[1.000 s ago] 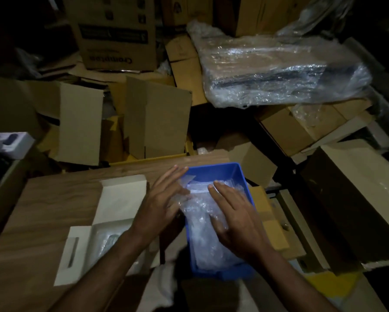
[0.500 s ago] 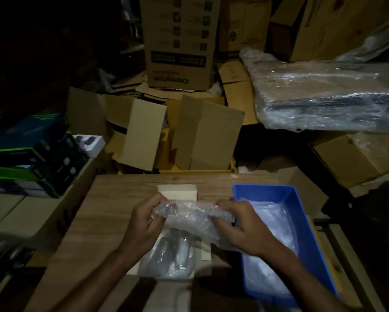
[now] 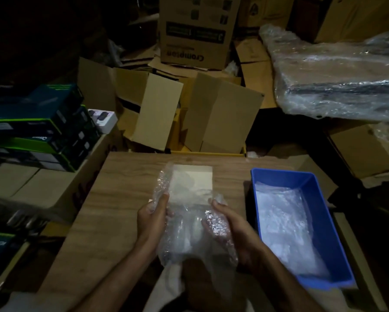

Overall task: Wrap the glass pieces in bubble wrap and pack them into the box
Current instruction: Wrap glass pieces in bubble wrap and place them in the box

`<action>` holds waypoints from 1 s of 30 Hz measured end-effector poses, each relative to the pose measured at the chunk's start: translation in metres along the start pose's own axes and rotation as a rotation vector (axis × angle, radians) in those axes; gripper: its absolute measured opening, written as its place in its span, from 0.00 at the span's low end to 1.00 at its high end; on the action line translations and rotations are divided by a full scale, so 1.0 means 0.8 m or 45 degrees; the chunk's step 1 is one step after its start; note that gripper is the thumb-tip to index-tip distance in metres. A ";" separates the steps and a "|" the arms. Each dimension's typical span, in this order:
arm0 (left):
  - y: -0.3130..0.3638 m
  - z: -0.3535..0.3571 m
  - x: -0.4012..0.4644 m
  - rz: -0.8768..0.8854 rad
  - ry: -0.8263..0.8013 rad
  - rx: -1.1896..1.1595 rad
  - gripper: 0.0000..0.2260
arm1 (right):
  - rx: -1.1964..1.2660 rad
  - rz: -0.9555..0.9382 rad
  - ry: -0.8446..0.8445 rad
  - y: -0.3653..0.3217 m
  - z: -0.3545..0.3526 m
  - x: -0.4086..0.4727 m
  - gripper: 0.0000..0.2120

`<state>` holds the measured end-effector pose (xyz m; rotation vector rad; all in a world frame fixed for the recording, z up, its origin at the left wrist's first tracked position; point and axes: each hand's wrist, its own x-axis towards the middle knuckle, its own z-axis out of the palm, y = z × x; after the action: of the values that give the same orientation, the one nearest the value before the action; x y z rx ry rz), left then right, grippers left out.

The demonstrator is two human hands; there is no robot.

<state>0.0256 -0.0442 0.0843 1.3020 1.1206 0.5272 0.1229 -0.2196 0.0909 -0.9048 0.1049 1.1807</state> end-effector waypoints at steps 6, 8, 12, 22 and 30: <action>0.001 -0.017 -0.001 -0.096 -0.011 0.017 0.21 | -0.264 -0.015 0.104 -0.001 -0.005 -0.004 0.24; 0.002 -0.022 0.004 -0.114 -0.056 -0.018 0.20 | -0.402 -0.102 0.191 -0.001 -0.008 0.001 0.29; 0.005 -0.039 0.016 -0.043 -0.128 -0.097 0.08 | -0.374 -0.337 0.440 0.001 -0.013 0.007 0.35; 0.015 -0.093 0.044 0.102 -0.760 0.009 0.23 | -0.846 -0.803 0.275 -0.009 -0.053 0.003 0.22; 0.016 -0.089 0.059 0.498 -0.732 0.678 0.13 | -1.662 -0.591 0.349 -0.027 -0.052 0.010 0.26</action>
<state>-0.0131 0.0330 0.0883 1.9988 0.5304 0.1015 0.1597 -0.2423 0.0714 -2.0838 -0.7040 0.5734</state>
